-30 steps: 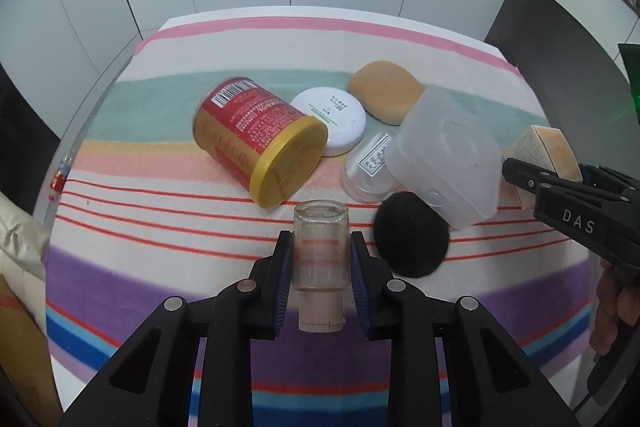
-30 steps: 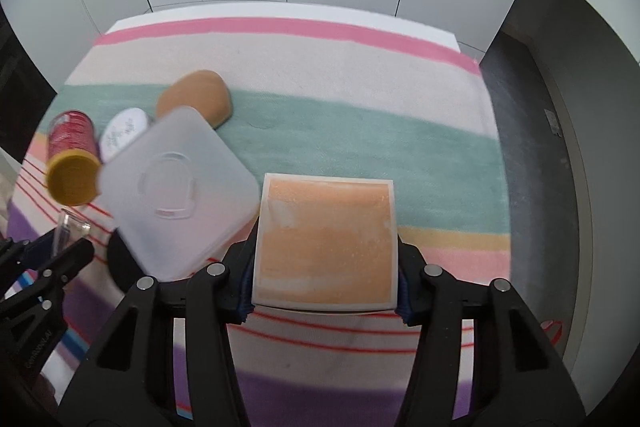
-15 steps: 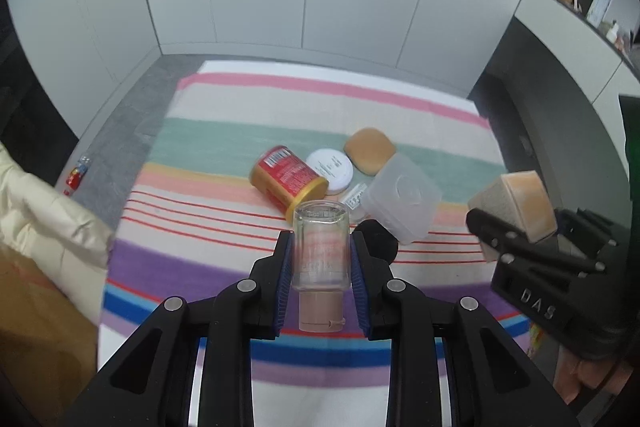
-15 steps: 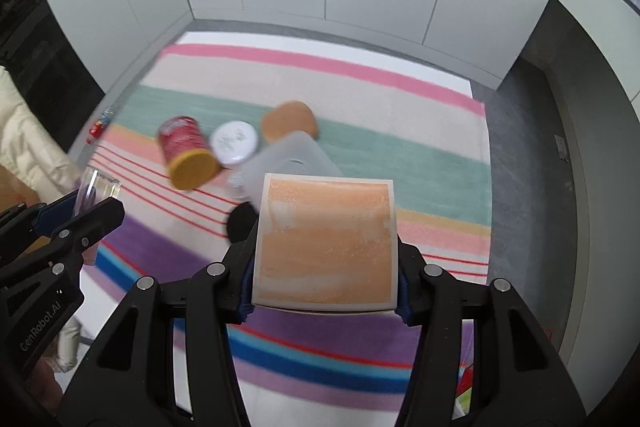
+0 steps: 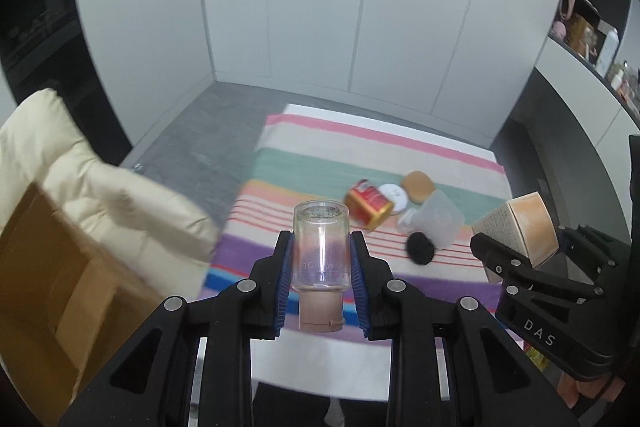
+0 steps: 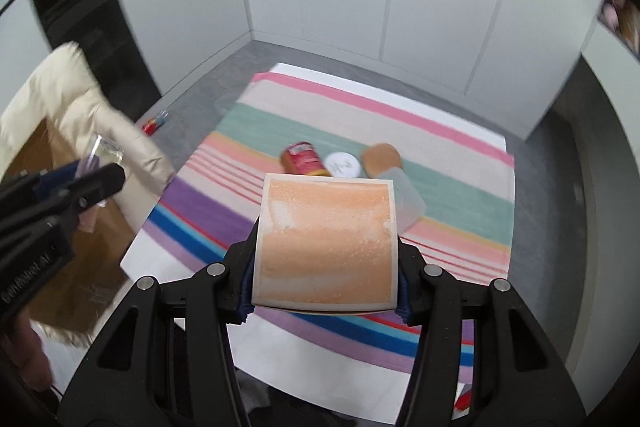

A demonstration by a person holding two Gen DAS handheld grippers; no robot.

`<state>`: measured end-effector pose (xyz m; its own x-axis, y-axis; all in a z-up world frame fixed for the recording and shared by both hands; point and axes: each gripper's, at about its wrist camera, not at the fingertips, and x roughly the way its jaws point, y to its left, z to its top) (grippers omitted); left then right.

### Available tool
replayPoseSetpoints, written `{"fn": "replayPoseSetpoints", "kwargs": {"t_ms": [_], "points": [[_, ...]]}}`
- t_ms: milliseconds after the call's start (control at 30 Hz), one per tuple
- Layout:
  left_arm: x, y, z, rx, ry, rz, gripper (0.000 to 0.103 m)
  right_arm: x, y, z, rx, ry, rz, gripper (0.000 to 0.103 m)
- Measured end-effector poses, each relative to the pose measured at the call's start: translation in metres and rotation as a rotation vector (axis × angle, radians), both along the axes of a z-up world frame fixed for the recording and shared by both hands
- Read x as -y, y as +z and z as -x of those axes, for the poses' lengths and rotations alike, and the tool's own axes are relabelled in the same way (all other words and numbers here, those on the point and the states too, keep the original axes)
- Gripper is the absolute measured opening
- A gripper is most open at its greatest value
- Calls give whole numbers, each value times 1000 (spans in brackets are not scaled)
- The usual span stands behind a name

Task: Organize objects
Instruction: 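Carry the bottle and peach box over the cardboard box with both tools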

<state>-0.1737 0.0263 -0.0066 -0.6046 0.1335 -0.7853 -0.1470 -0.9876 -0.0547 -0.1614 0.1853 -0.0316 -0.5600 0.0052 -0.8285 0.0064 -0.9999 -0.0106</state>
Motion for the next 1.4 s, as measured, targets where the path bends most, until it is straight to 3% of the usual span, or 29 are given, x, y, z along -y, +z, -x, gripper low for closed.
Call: {"fn": "replayPoseSetpoints", "kwargs": {"t_ms": [167,567,1400], "points": [[37,8,-25,-17,47,-2,27,41,12,-8,-32,102,-25,54],[119,16,-57,-62,209,-49,27,101,40,-9,-131,192,-44,54],[229,8,-106,-64,423,-32,28,238,47,-14,-141,454,22,54]]}}
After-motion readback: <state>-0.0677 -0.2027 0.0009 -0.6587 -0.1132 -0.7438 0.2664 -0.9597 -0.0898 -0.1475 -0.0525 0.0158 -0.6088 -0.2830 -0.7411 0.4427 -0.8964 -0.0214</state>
